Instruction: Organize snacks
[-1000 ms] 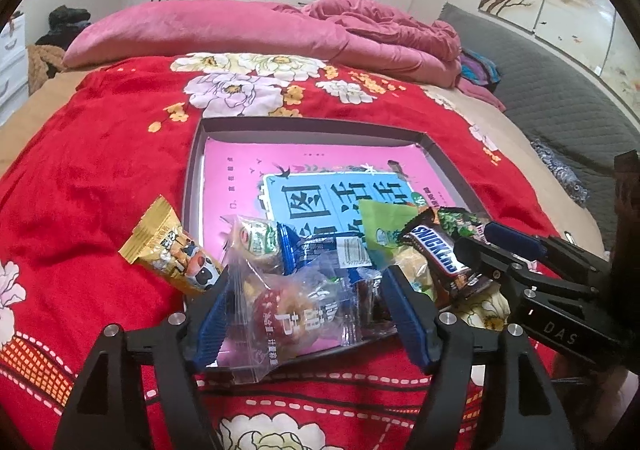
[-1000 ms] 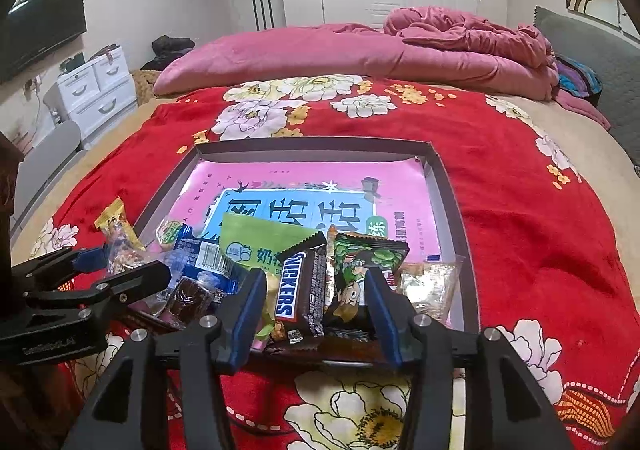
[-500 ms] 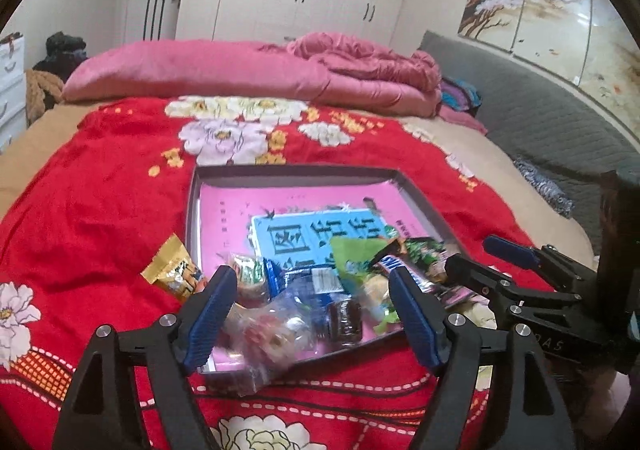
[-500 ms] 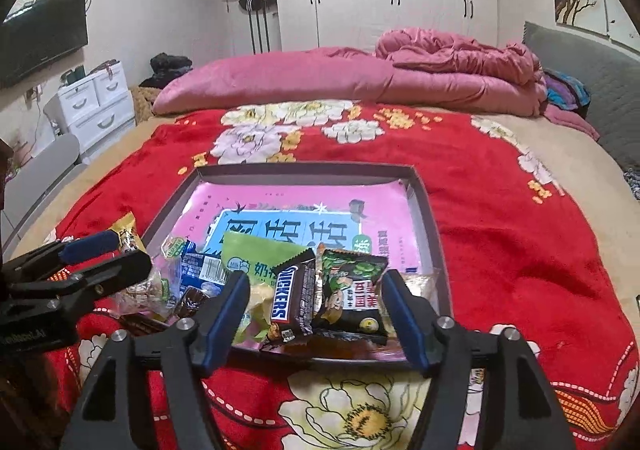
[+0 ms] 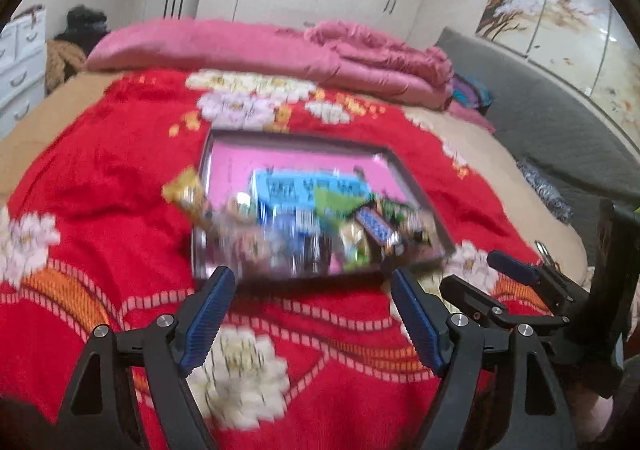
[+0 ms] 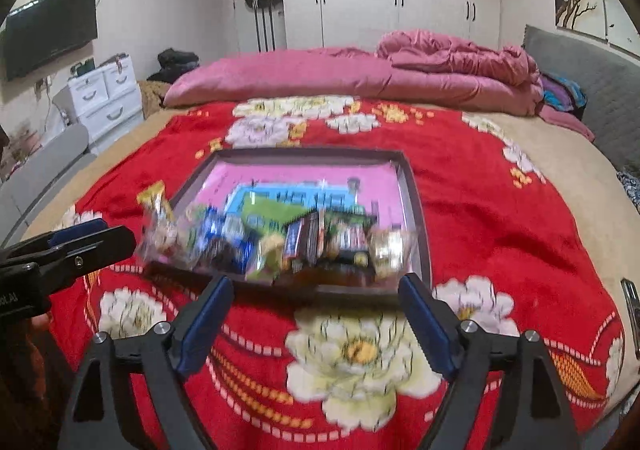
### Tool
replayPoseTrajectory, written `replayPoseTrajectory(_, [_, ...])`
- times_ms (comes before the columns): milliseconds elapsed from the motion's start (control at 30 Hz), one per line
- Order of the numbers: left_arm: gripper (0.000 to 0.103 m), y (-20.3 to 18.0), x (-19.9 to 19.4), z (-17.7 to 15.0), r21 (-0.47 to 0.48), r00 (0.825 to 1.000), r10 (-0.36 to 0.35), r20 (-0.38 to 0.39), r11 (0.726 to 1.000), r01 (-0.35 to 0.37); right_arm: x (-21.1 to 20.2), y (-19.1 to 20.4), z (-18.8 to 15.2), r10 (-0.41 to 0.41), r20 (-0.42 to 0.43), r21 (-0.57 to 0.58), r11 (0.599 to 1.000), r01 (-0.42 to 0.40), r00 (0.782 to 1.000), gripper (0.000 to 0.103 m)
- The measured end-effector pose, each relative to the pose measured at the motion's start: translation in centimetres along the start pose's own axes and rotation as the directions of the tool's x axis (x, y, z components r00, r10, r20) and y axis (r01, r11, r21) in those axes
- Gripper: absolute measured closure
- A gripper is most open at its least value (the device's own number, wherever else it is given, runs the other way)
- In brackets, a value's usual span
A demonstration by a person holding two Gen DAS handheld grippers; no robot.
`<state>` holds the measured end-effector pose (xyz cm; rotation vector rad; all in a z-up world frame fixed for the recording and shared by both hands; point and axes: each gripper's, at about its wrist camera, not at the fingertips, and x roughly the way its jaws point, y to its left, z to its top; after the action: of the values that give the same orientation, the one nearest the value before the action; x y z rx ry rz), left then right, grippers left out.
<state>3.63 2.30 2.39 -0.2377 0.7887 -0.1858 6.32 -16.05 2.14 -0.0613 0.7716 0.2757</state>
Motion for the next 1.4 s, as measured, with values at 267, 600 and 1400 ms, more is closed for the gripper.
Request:
replayPoseTrajectory(267, [0.022,0.6,0.7,-3.2,-0.024,0.991,0.071,-0.111,0.997,-0.074,-0.2,-0.9,-2.4,-0.020,-0.071,0.062,0.998,0.024,0.997,0.010])
replayPoseTrajectory(600, [0.021,0.1,1.2,-3.2,0.014,0.989,0.091,-0.114,0.996,-0.090,-1.2,-2.0,-2.7,-0.057,-0.062,0.093,0.994,0.063,0.996,0.009])
replayPoseTrajectory(1400, [0.021,-0.1,1.3,-3.2,0.014,0.990,0.088,-0.114,0.996,-0.087,-1.7,-1.5,-2.6,-0.048,-0.042,0.081,0.995,0.051,0.998,0.009])
